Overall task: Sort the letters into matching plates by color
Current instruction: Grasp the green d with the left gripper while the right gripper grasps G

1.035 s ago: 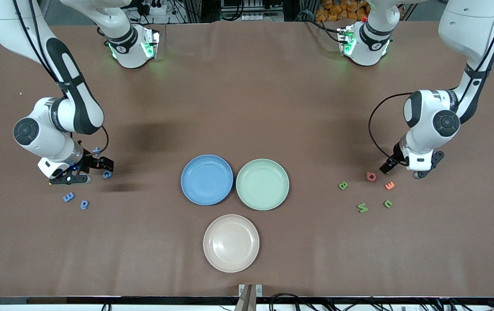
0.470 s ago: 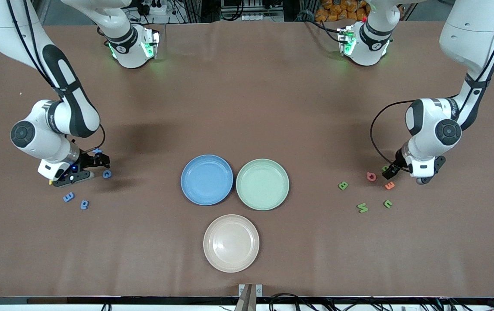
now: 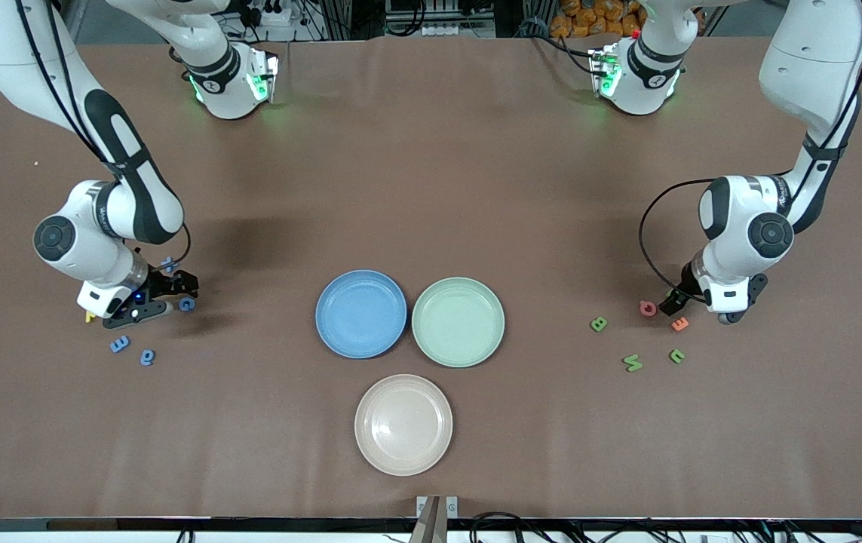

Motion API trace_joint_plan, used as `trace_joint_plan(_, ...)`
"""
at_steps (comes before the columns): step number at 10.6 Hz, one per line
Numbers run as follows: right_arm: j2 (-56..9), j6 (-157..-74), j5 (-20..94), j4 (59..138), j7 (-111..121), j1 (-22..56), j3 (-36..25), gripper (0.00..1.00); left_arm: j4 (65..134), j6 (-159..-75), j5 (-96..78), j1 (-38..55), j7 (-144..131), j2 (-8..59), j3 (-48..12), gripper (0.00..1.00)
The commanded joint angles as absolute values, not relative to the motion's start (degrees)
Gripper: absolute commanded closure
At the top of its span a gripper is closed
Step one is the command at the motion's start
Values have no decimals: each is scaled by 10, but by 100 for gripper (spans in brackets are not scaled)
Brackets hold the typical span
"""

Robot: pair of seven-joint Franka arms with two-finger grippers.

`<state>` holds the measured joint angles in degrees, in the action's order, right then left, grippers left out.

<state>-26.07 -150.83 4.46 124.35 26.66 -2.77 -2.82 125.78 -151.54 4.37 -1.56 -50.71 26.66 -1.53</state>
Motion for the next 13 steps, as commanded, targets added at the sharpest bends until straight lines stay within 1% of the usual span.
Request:
trace_joint_plan(1,-279,-1532,57,1239,279,-27,-23,0,1250,-1520,61,-14,-526,274,-15,27)
trace_joint_plan(2,-279,-1532,57,1238,279,-25,-23,5,1250,-1524,62,-14,-526,274,-16,99)
trace_joint_plan(3,-280,-1532,57,1238,278,-23,-23,10,1250,-1524,62,-14,-527,275,-16,100)
trace_joint_plan(5,-280,-1533,57,1237,277,-19,-22,35,1250,-1524,62,-14,-527,275,-16,100)
trace_joint_plan(7,-280,-1533,57,1237,277,-18,-22,41,1249,-1524,62,-14,-527,273,-18,100)
trace_joint_plan(9,-280,-1533,58,1237,277,-18,-22,50,1231,-1524,62,-10,-535,266,-19,100)
trace_joint_plan(13,-280,-1537,58,1237,276,-18,-21,65,1205,-1519,62,24,-551,247,-18,100)
